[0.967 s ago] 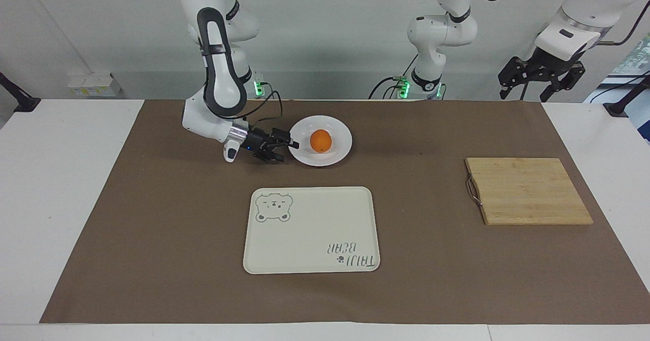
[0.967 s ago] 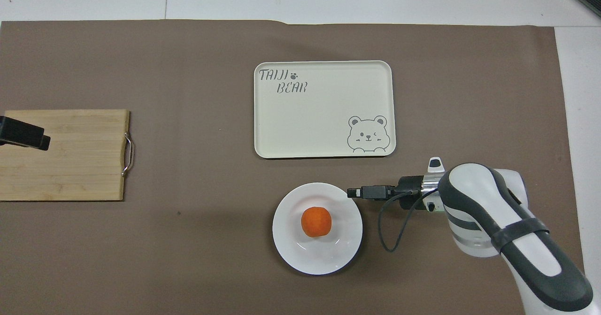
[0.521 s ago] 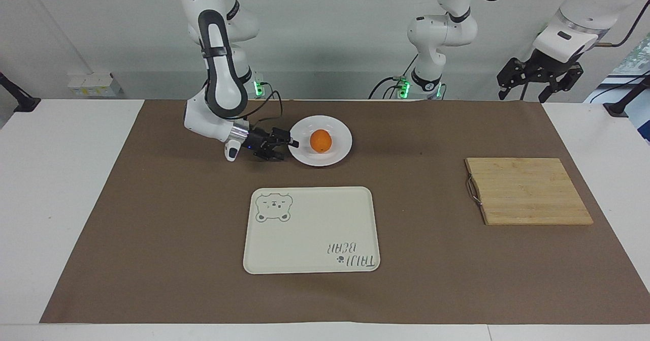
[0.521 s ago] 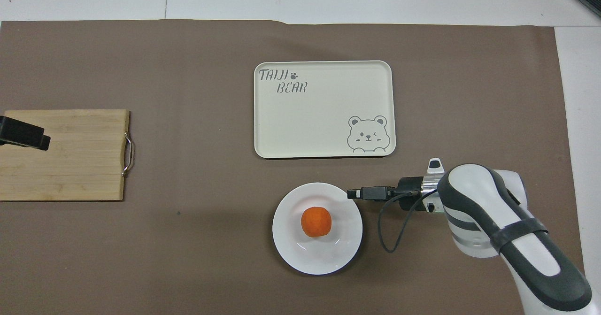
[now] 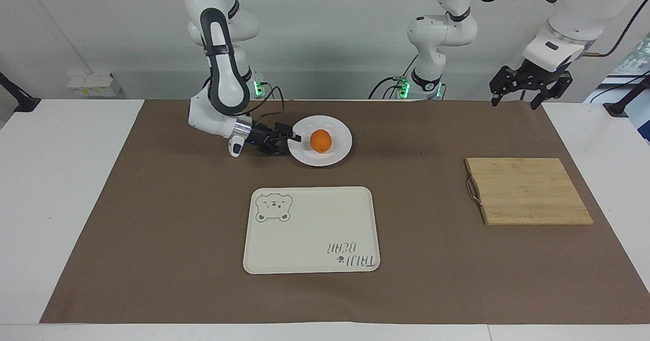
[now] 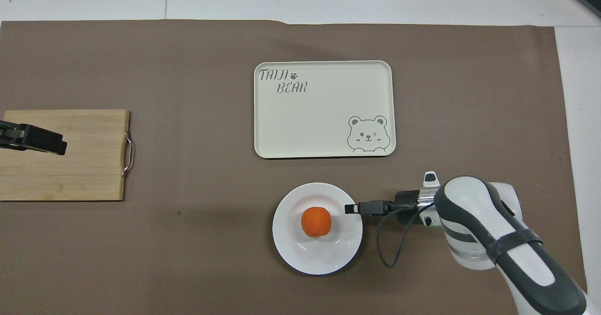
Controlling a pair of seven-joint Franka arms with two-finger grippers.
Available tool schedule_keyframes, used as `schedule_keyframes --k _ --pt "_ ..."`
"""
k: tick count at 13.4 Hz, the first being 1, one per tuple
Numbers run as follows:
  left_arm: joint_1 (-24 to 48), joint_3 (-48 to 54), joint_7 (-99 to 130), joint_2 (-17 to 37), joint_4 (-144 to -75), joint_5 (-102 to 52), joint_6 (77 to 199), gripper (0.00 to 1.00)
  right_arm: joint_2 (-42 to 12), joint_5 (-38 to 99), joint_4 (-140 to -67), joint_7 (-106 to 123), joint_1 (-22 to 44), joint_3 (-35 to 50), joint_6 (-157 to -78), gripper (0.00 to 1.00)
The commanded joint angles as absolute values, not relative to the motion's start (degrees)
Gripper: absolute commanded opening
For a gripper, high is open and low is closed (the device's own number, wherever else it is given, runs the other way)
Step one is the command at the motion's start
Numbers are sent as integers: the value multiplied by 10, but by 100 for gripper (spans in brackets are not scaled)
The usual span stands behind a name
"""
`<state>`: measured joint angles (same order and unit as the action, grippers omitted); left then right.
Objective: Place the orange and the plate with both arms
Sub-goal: 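Lower the right gripper onto the plate rim nearest it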
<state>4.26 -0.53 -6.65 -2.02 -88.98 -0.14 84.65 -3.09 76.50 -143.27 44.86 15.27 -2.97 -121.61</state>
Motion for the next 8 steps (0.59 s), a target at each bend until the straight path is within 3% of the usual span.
schedule_keyframes --k 1,6,8 --pt "46 -4 -63 -38 -911 -5 860 100 -4 795 -1465 470 166 -29 -1220 100" --pt "45 -4 -62 -38 -911 -5 860 100 -4 795 -1467 469 168 -29 -1228 100" --pt "46 -4 -63 -38 -912 -5 860 100 -4 795 -1466 470 168 -29 -1232 65"
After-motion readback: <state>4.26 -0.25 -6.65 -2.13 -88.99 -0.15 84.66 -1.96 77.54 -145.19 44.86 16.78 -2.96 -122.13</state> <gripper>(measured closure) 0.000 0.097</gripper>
